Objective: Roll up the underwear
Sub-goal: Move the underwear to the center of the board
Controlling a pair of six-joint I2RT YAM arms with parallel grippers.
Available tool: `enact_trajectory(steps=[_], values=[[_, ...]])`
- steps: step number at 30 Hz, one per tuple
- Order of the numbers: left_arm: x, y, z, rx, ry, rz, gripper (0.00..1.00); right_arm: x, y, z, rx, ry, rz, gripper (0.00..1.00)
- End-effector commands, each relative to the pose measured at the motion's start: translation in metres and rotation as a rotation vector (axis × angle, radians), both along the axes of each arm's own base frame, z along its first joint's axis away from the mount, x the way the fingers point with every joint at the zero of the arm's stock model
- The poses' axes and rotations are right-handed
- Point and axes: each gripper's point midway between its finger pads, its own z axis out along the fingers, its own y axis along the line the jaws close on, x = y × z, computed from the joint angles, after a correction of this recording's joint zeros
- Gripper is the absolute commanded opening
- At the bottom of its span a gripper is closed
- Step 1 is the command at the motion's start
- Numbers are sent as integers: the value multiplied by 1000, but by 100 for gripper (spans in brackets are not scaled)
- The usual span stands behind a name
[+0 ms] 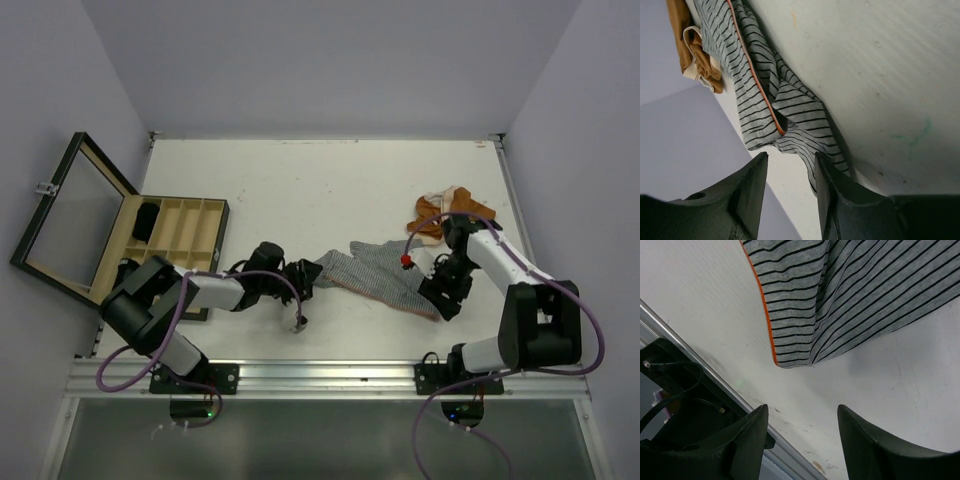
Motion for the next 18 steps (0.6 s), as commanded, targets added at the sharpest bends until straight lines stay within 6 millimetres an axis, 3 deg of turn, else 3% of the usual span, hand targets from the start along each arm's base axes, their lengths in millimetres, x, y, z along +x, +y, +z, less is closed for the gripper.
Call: enact_trajectory(steps=[1,8,18], values=[[-6,-3,9,17,-163,-140,47,1,-2,3,8,11,25,62],[-4,-10,11,-35,-229,-165,48,8,3,-5,26,32,-2,63],[11,-19,38,-107,-304,-131,46,12,7,-5,47,37,-11,63]])
